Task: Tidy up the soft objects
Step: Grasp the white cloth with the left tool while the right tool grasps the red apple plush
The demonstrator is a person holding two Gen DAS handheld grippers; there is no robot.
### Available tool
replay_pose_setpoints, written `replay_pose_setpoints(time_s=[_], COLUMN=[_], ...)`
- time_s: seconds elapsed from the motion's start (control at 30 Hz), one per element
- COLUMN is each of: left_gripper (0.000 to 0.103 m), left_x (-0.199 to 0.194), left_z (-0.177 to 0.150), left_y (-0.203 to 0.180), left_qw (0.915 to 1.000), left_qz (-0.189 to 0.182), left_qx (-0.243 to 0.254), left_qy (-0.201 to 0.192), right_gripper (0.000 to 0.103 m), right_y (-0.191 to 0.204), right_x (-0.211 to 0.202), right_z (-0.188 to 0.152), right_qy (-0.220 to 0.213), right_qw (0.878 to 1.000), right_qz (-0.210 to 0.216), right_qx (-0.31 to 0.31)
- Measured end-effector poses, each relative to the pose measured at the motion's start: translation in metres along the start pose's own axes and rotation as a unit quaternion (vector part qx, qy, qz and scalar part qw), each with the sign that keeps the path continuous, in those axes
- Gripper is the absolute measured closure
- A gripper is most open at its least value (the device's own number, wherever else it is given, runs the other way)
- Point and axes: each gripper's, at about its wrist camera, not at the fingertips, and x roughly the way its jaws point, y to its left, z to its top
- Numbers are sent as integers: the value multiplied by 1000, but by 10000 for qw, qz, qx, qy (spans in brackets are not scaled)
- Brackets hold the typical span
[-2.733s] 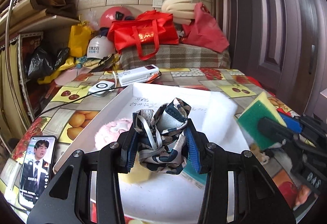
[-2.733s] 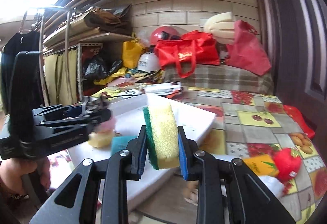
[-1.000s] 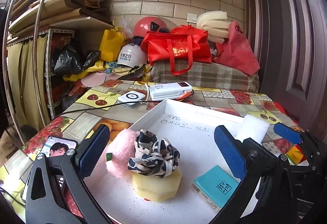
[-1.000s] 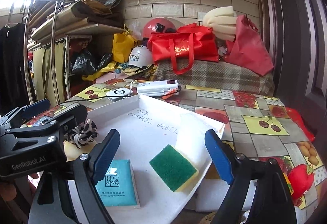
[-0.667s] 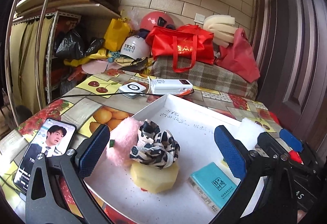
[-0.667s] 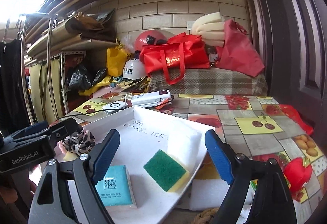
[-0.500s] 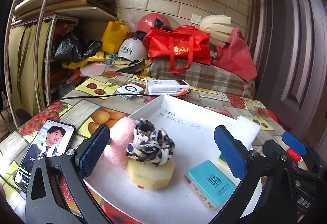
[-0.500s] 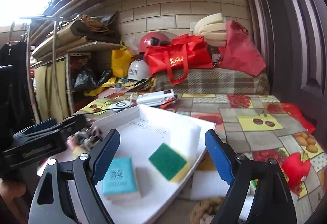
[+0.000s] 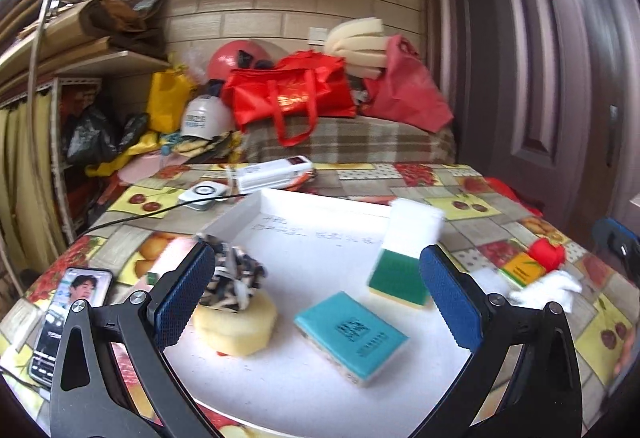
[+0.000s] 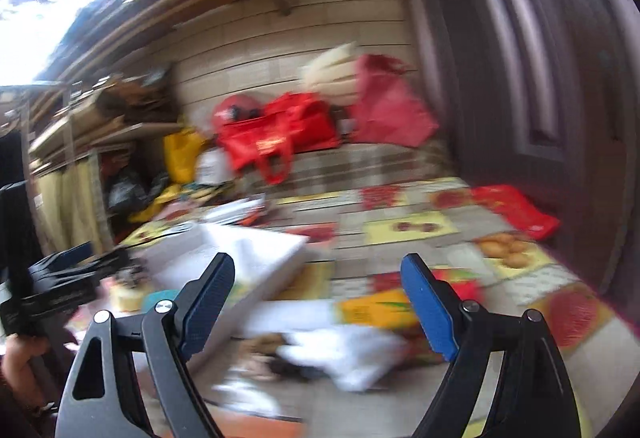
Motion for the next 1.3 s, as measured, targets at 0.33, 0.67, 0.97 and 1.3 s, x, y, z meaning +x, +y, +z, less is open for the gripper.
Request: replay_pose_setpoints(time_s=[0.33, 0.67, 0.97, 1.3], left_gripper=[0, 0, 52, 51], left_x=[3, 34, 61, 35], left_z=[-8, -18, -21, -8], left_y=[-65, -197, -210, -154], left_qw=[9829, 9494, 9437, 9667], left_qz=[-1591, -2246, -2289, -2247], left_qx=[650, 1786, 1713, 558], left_qy=[667, 1275, 1664, 1089], right_gripper=[17, 17, 17, 28], right_y=[-127, -159, -142, -111], right_x=[1, -3, 33, 128], right_z=[-5, -19, -4, -9], right_qy=[692, 672, 1115, 2455], right_qw=[9821, 9665, 9786, 9643], right_qz=[-884, -616, -463, -372], right_qx=[1514, 2399, 1665, 916])
